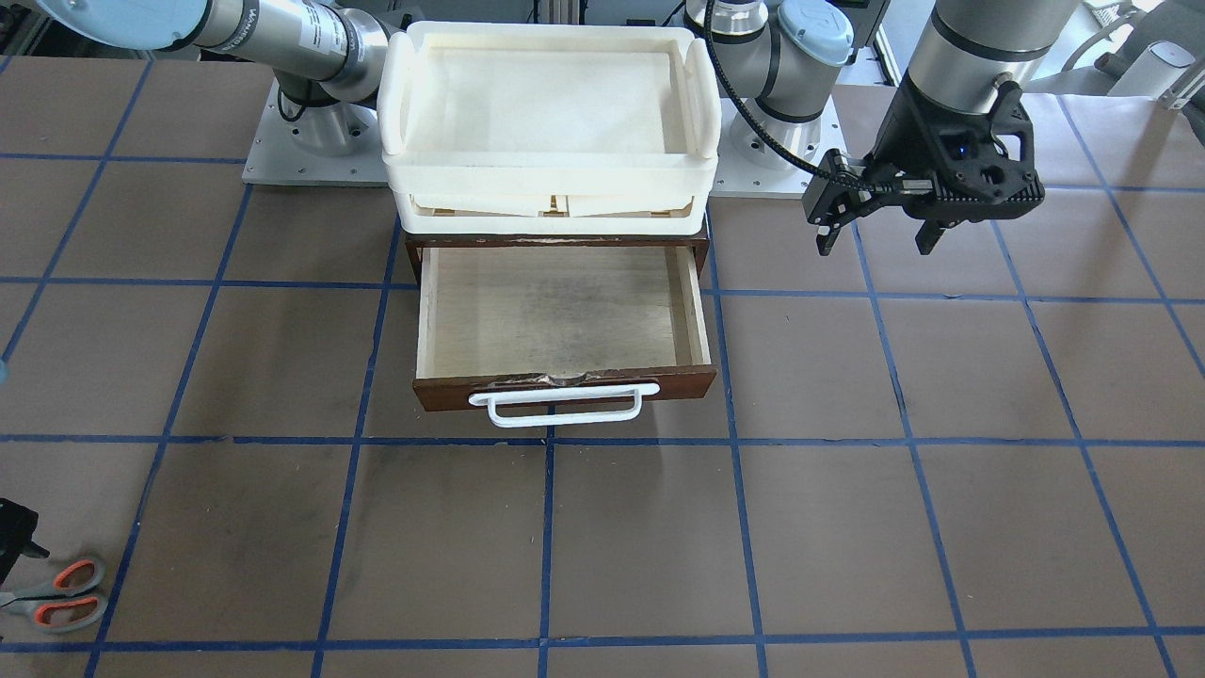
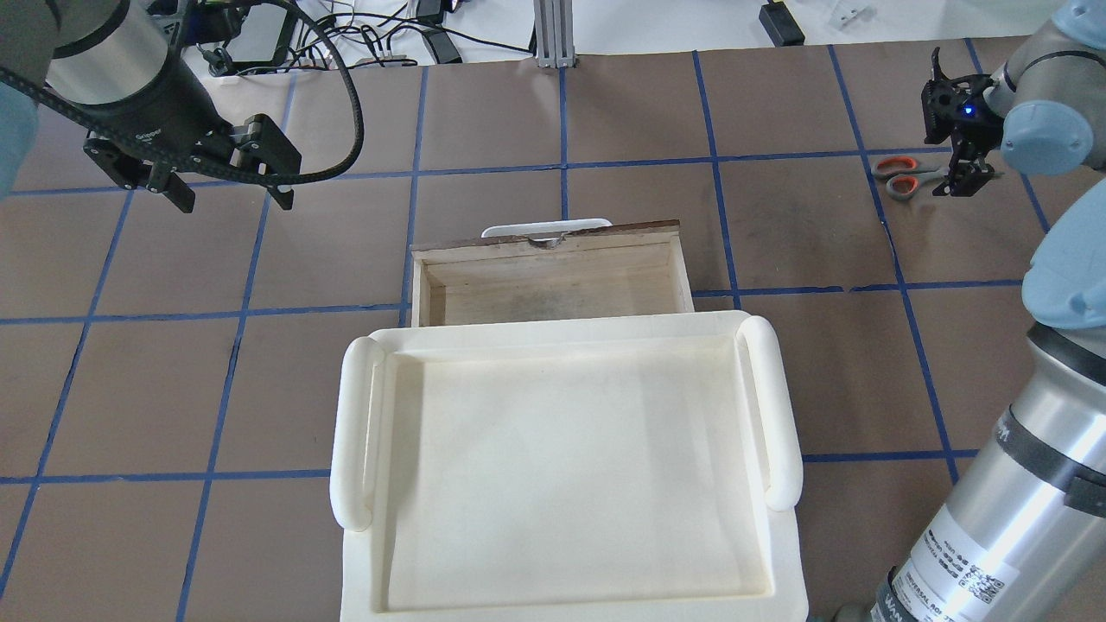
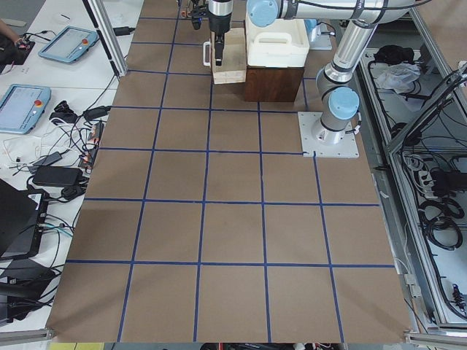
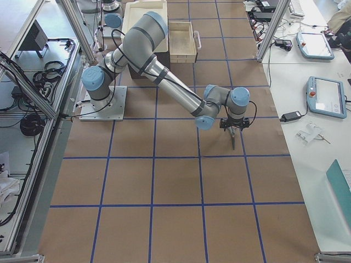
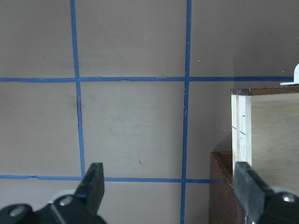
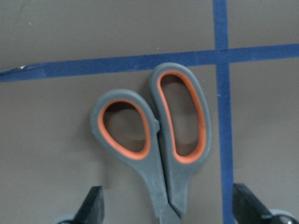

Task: Put scissors in drawer and close it
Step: 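Lower the right gripper over the scissors handles and close on them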

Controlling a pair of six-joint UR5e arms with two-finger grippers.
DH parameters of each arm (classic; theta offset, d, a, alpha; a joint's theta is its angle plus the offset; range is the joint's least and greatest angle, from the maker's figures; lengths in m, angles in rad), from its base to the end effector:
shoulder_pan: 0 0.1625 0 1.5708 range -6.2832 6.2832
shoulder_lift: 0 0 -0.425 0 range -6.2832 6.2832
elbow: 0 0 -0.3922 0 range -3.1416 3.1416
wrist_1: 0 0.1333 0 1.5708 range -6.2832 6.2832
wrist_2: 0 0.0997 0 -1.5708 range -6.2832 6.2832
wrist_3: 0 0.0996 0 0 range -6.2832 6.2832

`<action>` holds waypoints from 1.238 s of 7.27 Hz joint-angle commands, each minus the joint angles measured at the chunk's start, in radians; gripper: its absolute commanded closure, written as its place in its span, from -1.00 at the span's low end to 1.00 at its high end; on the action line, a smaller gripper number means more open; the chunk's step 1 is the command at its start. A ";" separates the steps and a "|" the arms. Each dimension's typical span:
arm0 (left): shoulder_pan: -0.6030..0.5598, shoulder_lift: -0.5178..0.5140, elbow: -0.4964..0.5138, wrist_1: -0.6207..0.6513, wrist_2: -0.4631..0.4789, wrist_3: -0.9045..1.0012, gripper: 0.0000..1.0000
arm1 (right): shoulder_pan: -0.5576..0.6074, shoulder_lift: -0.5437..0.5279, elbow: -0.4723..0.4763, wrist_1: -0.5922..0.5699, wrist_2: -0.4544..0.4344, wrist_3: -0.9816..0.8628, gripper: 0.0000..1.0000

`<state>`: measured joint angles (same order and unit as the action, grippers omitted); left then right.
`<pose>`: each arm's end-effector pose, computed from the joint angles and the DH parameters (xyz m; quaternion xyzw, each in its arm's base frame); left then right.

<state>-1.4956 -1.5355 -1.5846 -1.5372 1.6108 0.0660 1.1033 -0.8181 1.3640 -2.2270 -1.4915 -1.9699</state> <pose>-0.0927 -0.4905 0.5018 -0.0051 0.9994 -0.0261 0.0219 -0.2055 -0.7204 0.1814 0.6825 -0.7277 0.0561 0.0381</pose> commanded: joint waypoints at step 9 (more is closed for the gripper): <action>0.000 0.000 0.000 0.000 -0.006 0.000 -1.00 | 0.000 0.002 -0.006 0.038 -0.046 -0.012 0.26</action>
<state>-1.4956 -1.5355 -1.5846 -1.5370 1.6067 0.0649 1.1029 -0.8157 1.3581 -2.1890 -1.5377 -1.9835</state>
